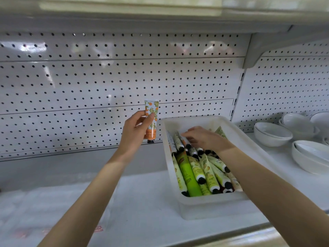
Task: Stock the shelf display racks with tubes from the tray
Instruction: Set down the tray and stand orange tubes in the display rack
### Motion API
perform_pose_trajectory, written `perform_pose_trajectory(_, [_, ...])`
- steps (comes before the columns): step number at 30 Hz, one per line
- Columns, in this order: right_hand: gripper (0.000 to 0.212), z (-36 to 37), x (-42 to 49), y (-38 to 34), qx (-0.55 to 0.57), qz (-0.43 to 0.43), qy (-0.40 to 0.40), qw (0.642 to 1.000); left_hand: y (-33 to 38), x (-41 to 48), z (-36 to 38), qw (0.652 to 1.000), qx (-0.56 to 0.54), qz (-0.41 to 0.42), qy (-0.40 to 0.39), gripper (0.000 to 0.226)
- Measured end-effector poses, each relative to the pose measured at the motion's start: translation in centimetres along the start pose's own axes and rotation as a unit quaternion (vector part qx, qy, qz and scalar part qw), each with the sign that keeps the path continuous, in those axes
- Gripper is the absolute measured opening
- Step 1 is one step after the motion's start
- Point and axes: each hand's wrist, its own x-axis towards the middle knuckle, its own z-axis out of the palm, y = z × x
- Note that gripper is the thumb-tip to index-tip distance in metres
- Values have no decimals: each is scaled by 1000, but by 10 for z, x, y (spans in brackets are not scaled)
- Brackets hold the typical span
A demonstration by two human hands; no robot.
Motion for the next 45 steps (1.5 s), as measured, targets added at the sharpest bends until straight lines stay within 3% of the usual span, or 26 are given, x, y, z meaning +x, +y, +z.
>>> perform_pose_trajectory(10, [62, -8, -9, 2, -69, -27, -31, 997, -4, -3, 1, 1000, -2, -23, -10, 20])
perform_pose_trajectory(21, [36, -3, -23, -13, 79, -29, -62, 995, -10, -2, -8, 982, -72, -165, -58, 12])
perform_pose_trajectory(25, [30, -6, -33, -25, 155, -53, -48, 985, -4, -6, -16, 983, -62, -154, -75, 8])
perform_pose_trajectory(31, [33, -7, -57, -49, 67, -151, 34, 986, 9, -12, -36, 991, -52, -88, -83, 14])
perform_pose_trajectory(36, [13, 16, -96, -61, 88, -216, -7, 972, 12, -19, -48, 993, -47, -57, -88, 21])
perform_pose_trajectory(45, [29, 68, -127, -53, 67, -224, 14, 972, 13, -38, -65, 996, -16, -27, -83, 10])
